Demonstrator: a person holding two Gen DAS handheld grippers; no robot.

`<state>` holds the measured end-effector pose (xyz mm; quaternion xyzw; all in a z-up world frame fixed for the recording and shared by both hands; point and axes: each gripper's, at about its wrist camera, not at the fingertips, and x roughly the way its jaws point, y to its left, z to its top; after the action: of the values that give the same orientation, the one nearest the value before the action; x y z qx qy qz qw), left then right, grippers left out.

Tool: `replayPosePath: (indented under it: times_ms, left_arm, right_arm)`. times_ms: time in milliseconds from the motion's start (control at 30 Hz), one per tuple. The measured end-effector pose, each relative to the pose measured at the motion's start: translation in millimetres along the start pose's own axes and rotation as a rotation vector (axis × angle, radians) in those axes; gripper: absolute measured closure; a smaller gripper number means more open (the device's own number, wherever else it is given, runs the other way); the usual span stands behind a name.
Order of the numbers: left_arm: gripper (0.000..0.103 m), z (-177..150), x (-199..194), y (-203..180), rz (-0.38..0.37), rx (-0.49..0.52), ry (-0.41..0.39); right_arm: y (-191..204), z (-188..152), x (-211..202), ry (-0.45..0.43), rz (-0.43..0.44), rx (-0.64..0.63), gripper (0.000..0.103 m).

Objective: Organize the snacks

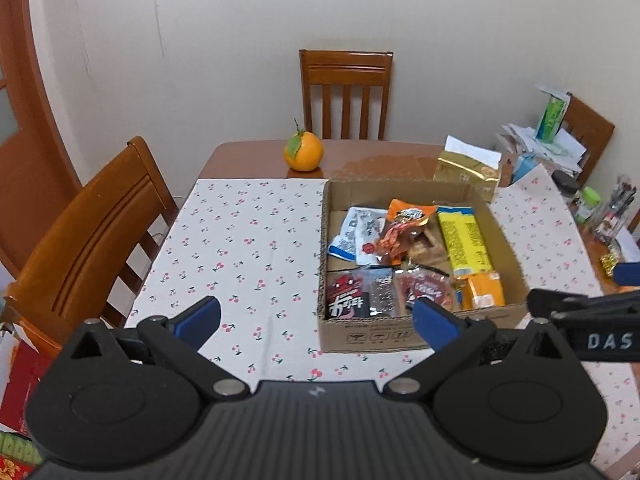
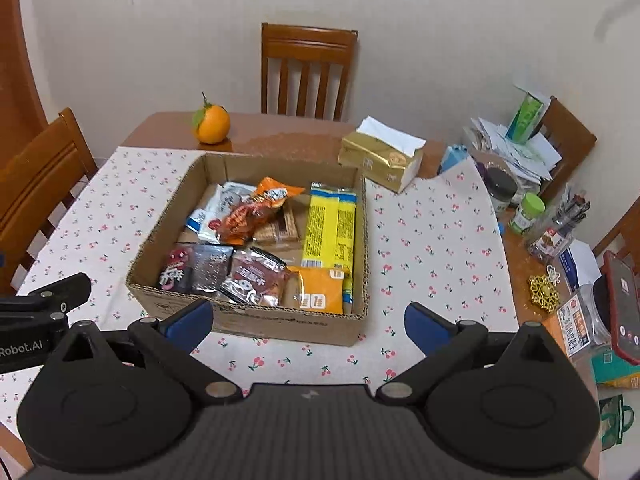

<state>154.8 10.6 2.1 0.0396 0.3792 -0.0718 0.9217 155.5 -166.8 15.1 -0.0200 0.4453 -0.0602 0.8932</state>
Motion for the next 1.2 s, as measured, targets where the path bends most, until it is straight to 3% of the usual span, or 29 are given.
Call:
replayPosePath:
  times_ms: [1200]
  left_arm:
    - [0.001,9.8,-8.1,-10.6,-0.003,0.057,-0.003]
  right_arm:
    - [-3.9,1.3,-5.3,-0.009,-0.01,0.042,0.0]
